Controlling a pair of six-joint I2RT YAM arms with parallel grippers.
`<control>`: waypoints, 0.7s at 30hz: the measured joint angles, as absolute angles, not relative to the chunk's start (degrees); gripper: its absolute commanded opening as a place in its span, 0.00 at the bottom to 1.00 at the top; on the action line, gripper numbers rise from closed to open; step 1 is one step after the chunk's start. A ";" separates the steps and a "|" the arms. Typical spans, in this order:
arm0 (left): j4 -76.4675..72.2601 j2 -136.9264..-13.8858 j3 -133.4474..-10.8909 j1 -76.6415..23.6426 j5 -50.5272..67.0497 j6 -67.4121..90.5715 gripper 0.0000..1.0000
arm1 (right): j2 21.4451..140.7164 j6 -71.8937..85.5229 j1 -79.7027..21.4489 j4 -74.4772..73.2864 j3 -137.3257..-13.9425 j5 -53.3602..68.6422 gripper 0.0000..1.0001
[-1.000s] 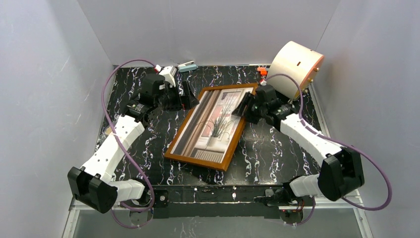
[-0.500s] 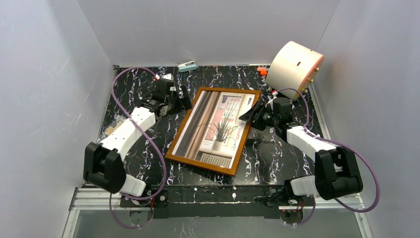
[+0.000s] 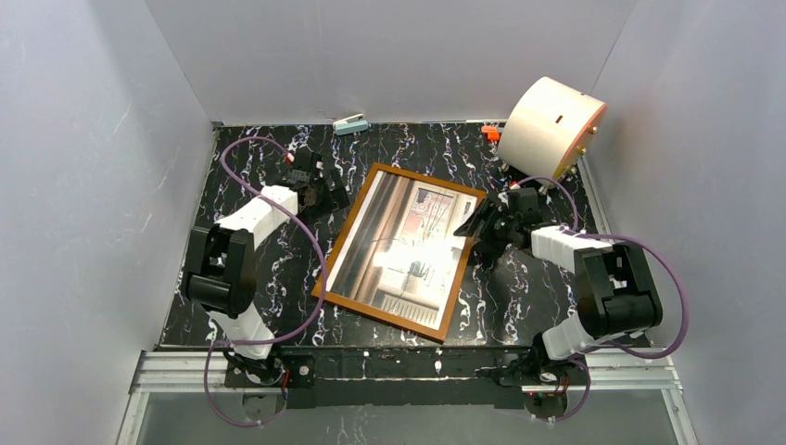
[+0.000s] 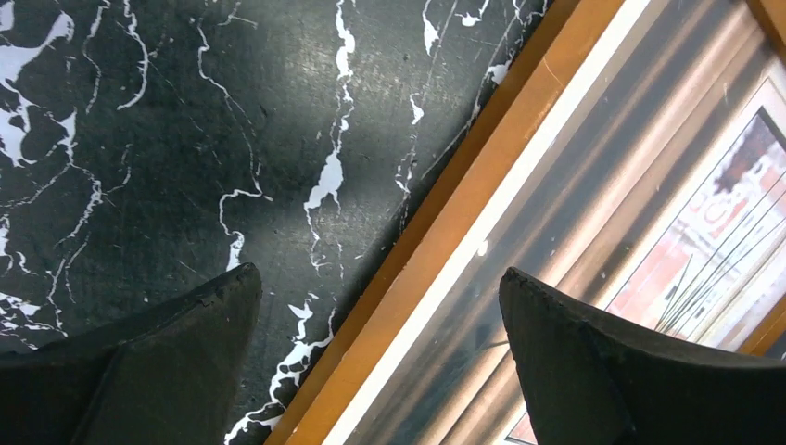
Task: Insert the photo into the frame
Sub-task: Turn over the photo frame at the center of the board.
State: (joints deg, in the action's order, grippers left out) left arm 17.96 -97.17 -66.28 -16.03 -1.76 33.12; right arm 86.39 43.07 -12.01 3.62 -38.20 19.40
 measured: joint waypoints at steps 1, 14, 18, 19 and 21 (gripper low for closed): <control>17.89 -97.25 -66.28 -15.55 -1.43 32.97 0.98 | 86.76 43.11 -11.99 2.52 -38.74 18.68 0.81; 15.18 -98.24 -60.58 -14.09 8.14 31.79 0.75 | 91.61 43.55 -11.94 -2.98 -44.64 14.26 0.59; 14.61 -98.80 -59.86 -14.09 9.96 32.21 0.67 | 96.27 43.38 -11.75 -0.60 -48.05 17.19 0.54; 14.33 -98.94 -59.66 -14.09 10.11 32.25 0.67 | 97.62 43.35 -11.73 0.12 -49.23 17.87 0.54; 13.89 -99.04 -59.22 -14.09 10.02 32.56 0.66 | 100.16 43.22 -11.75 1.39 -51.62 18.63 0.54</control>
